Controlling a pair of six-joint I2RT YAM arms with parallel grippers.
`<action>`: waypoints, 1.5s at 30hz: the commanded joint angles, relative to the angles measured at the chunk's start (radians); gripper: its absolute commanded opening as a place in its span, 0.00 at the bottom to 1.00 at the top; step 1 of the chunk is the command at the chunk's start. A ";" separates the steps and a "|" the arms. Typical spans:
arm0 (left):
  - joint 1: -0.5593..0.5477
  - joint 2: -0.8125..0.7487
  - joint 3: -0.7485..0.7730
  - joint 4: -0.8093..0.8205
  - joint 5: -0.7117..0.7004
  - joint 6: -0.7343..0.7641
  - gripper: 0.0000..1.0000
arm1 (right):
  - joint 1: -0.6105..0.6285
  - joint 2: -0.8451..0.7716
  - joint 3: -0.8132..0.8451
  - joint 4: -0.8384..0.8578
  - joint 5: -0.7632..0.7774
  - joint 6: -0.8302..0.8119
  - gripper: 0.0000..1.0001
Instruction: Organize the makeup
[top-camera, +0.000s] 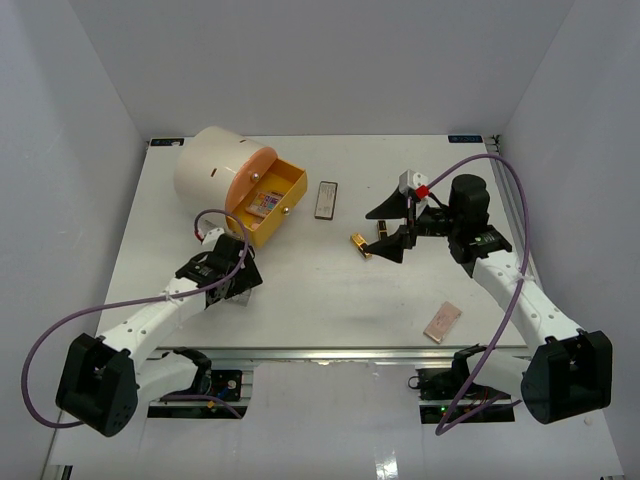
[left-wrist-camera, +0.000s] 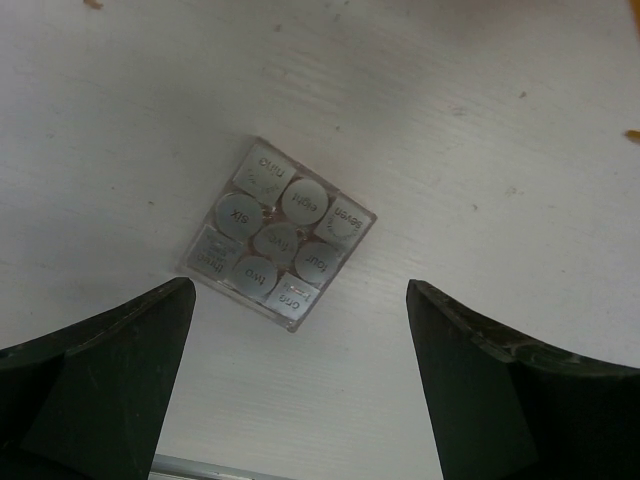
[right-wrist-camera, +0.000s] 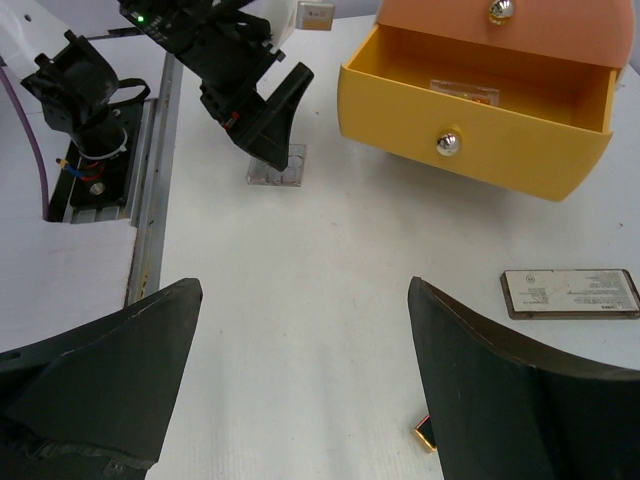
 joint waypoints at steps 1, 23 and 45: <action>0.025 0.013 -0.030 0.026 -0.067 -0.069 0.98 | -0.003 -0.011 -0.014 0.094 -0.072 0.051 0.90; 0.076 0.164 -0.071 0.247 0.178 0.238 0.95 | -0.008 0.004 -0.033 0.120 -0.071 0.087 0.90; 0.046 0.074 -0.191 0.222 0.222 -0.014 0.57 | -0.030 0.015 -0.044 0.162 -0.087 0.136 0.90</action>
